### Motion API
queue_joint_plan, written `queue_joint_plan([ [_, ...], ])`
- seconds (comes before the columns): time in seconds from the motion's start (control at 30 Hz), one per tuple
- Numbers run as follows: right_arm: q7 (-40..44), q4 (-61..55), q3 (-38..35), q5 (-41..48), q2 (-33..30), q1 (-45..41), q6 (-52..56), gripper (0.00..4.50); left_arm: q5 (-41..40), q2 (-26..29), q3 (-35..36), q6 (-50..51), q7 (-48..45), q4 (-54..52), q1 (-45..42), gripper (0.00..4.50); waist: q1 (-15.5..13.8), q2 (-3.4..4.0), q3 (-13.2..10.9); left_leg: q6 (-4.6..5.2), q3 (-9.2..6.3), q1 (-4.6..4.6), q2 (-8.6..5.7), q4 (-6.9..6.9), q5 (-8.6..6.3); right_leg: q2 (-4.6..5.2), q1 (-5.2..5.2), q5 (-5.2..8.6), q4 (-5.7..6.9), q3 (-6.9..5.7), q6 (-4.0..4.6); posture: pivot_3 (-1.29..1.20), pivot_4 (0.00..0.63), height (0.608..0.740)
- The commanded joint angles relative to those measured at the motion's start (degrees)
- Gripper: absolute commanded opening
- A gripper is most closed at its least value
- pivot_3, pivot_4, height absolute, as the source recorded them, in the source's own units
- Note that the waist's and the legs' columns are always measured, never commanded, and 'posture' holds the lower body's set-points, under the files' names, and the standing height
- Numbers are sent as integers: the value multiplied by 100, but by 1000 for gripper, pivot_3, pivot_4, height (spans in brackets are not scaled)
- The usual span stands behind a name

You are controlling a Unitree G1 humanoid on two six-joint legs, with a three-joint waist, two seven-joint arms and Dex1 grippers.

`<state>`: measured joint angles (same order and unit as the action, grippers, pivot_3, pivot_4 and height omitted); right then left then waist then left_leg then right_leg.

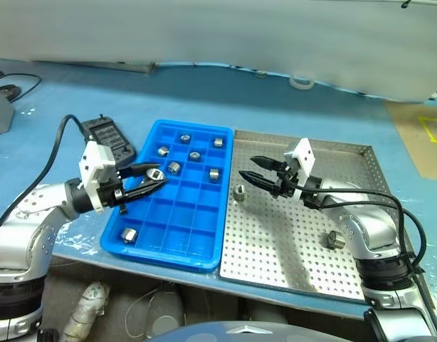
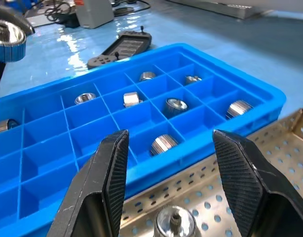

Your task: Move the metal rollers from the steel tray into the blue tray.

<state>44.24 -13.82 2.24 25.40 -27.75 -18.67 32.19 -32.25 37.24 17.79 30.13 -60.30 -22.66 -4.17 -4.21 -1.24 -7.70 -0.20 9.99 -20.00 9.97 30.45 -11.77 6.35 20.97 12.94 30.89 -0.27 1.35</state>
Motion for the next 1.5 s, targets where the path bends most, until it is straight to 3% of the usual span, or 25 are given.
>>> queue_joint_plan([
  [0.03, 223, 83, 149, -35, -32, -332, -122, 2806, 41, 123, 23, -175, 73, -393, 584, 2104, -49, -5, -2, -14, 0, 5, 6, -12, 9, -3, 4, 1, 0, 0, -2, 170, 150, 740],
  [0.27, 384, 94, 279, -67, -33, -437, -152, 2806, 216, -89, -209, -481, 438, -201, 1020, 2104, -273, -13, 0, -63, 2, 1, 51, -35, 38, -35, 12, 0, 3, -34, -7, 184, 150, 740],
  [0.53, 352, 107, 276, -256, -52, -331, -359, 2806, 401, -238, -769, -536, 739, 12, 946, 2104, -275, -29, 10, -74, 1, 4, 58, -33, 44, -43, 12, -2, 11, -33, -12, 148, 150, 740],
  [0.93, 252, 381, 307, -681, -42, -264, -989, 2806, 701, -648, -993, -531, 1618, 958, 472, 2104, -255, -44, 19, -114, 3, 26, 92, -28, 68, -82, 14, -3, 54, -26, -15, 108, 150, 740],
  [1.1, 244, 486, 287, -694, 23, -310, -1079, 2806, 729, -716, -1204, -546, 1544, 1076, 341, 2104, -229, -61, 30, -125, 3, 33, 102, -28, 74, -99, 12, -3, 65, -26, -15, 105, 150, 740],
  [1.2, 258, 498, 272, -698, 17, -286, -1115, 2832, 531, -663, -1254, -492, 1239, 1079, 343, 2760, -203, -62, 31, -126, 3, 32, 102, -29, 74, -100, 12, -3, 65, -26, -15, 100, 150, 740],
  [1.33, 261, 469, 256, -675, 21, -240, -1124, 2832, 545, -463, -1250, -342, 1147, 1007, 293, 4037, -172, -61, 31, -125, 3, 34, 101, -28, 74, -99, 10, -3, 65, -26, -14, 96, 150, 740],
  [1.5, 263, 449, 200, -629, 1, -234, -1103, 2832, -91, -316, -951, 33, 953, 822, -345, 4037, -167, -57, 28, -128, 5, 34, 100, -28, 76, -99, 10, -3, 68, -26, -13, 92, 150, 740],
])
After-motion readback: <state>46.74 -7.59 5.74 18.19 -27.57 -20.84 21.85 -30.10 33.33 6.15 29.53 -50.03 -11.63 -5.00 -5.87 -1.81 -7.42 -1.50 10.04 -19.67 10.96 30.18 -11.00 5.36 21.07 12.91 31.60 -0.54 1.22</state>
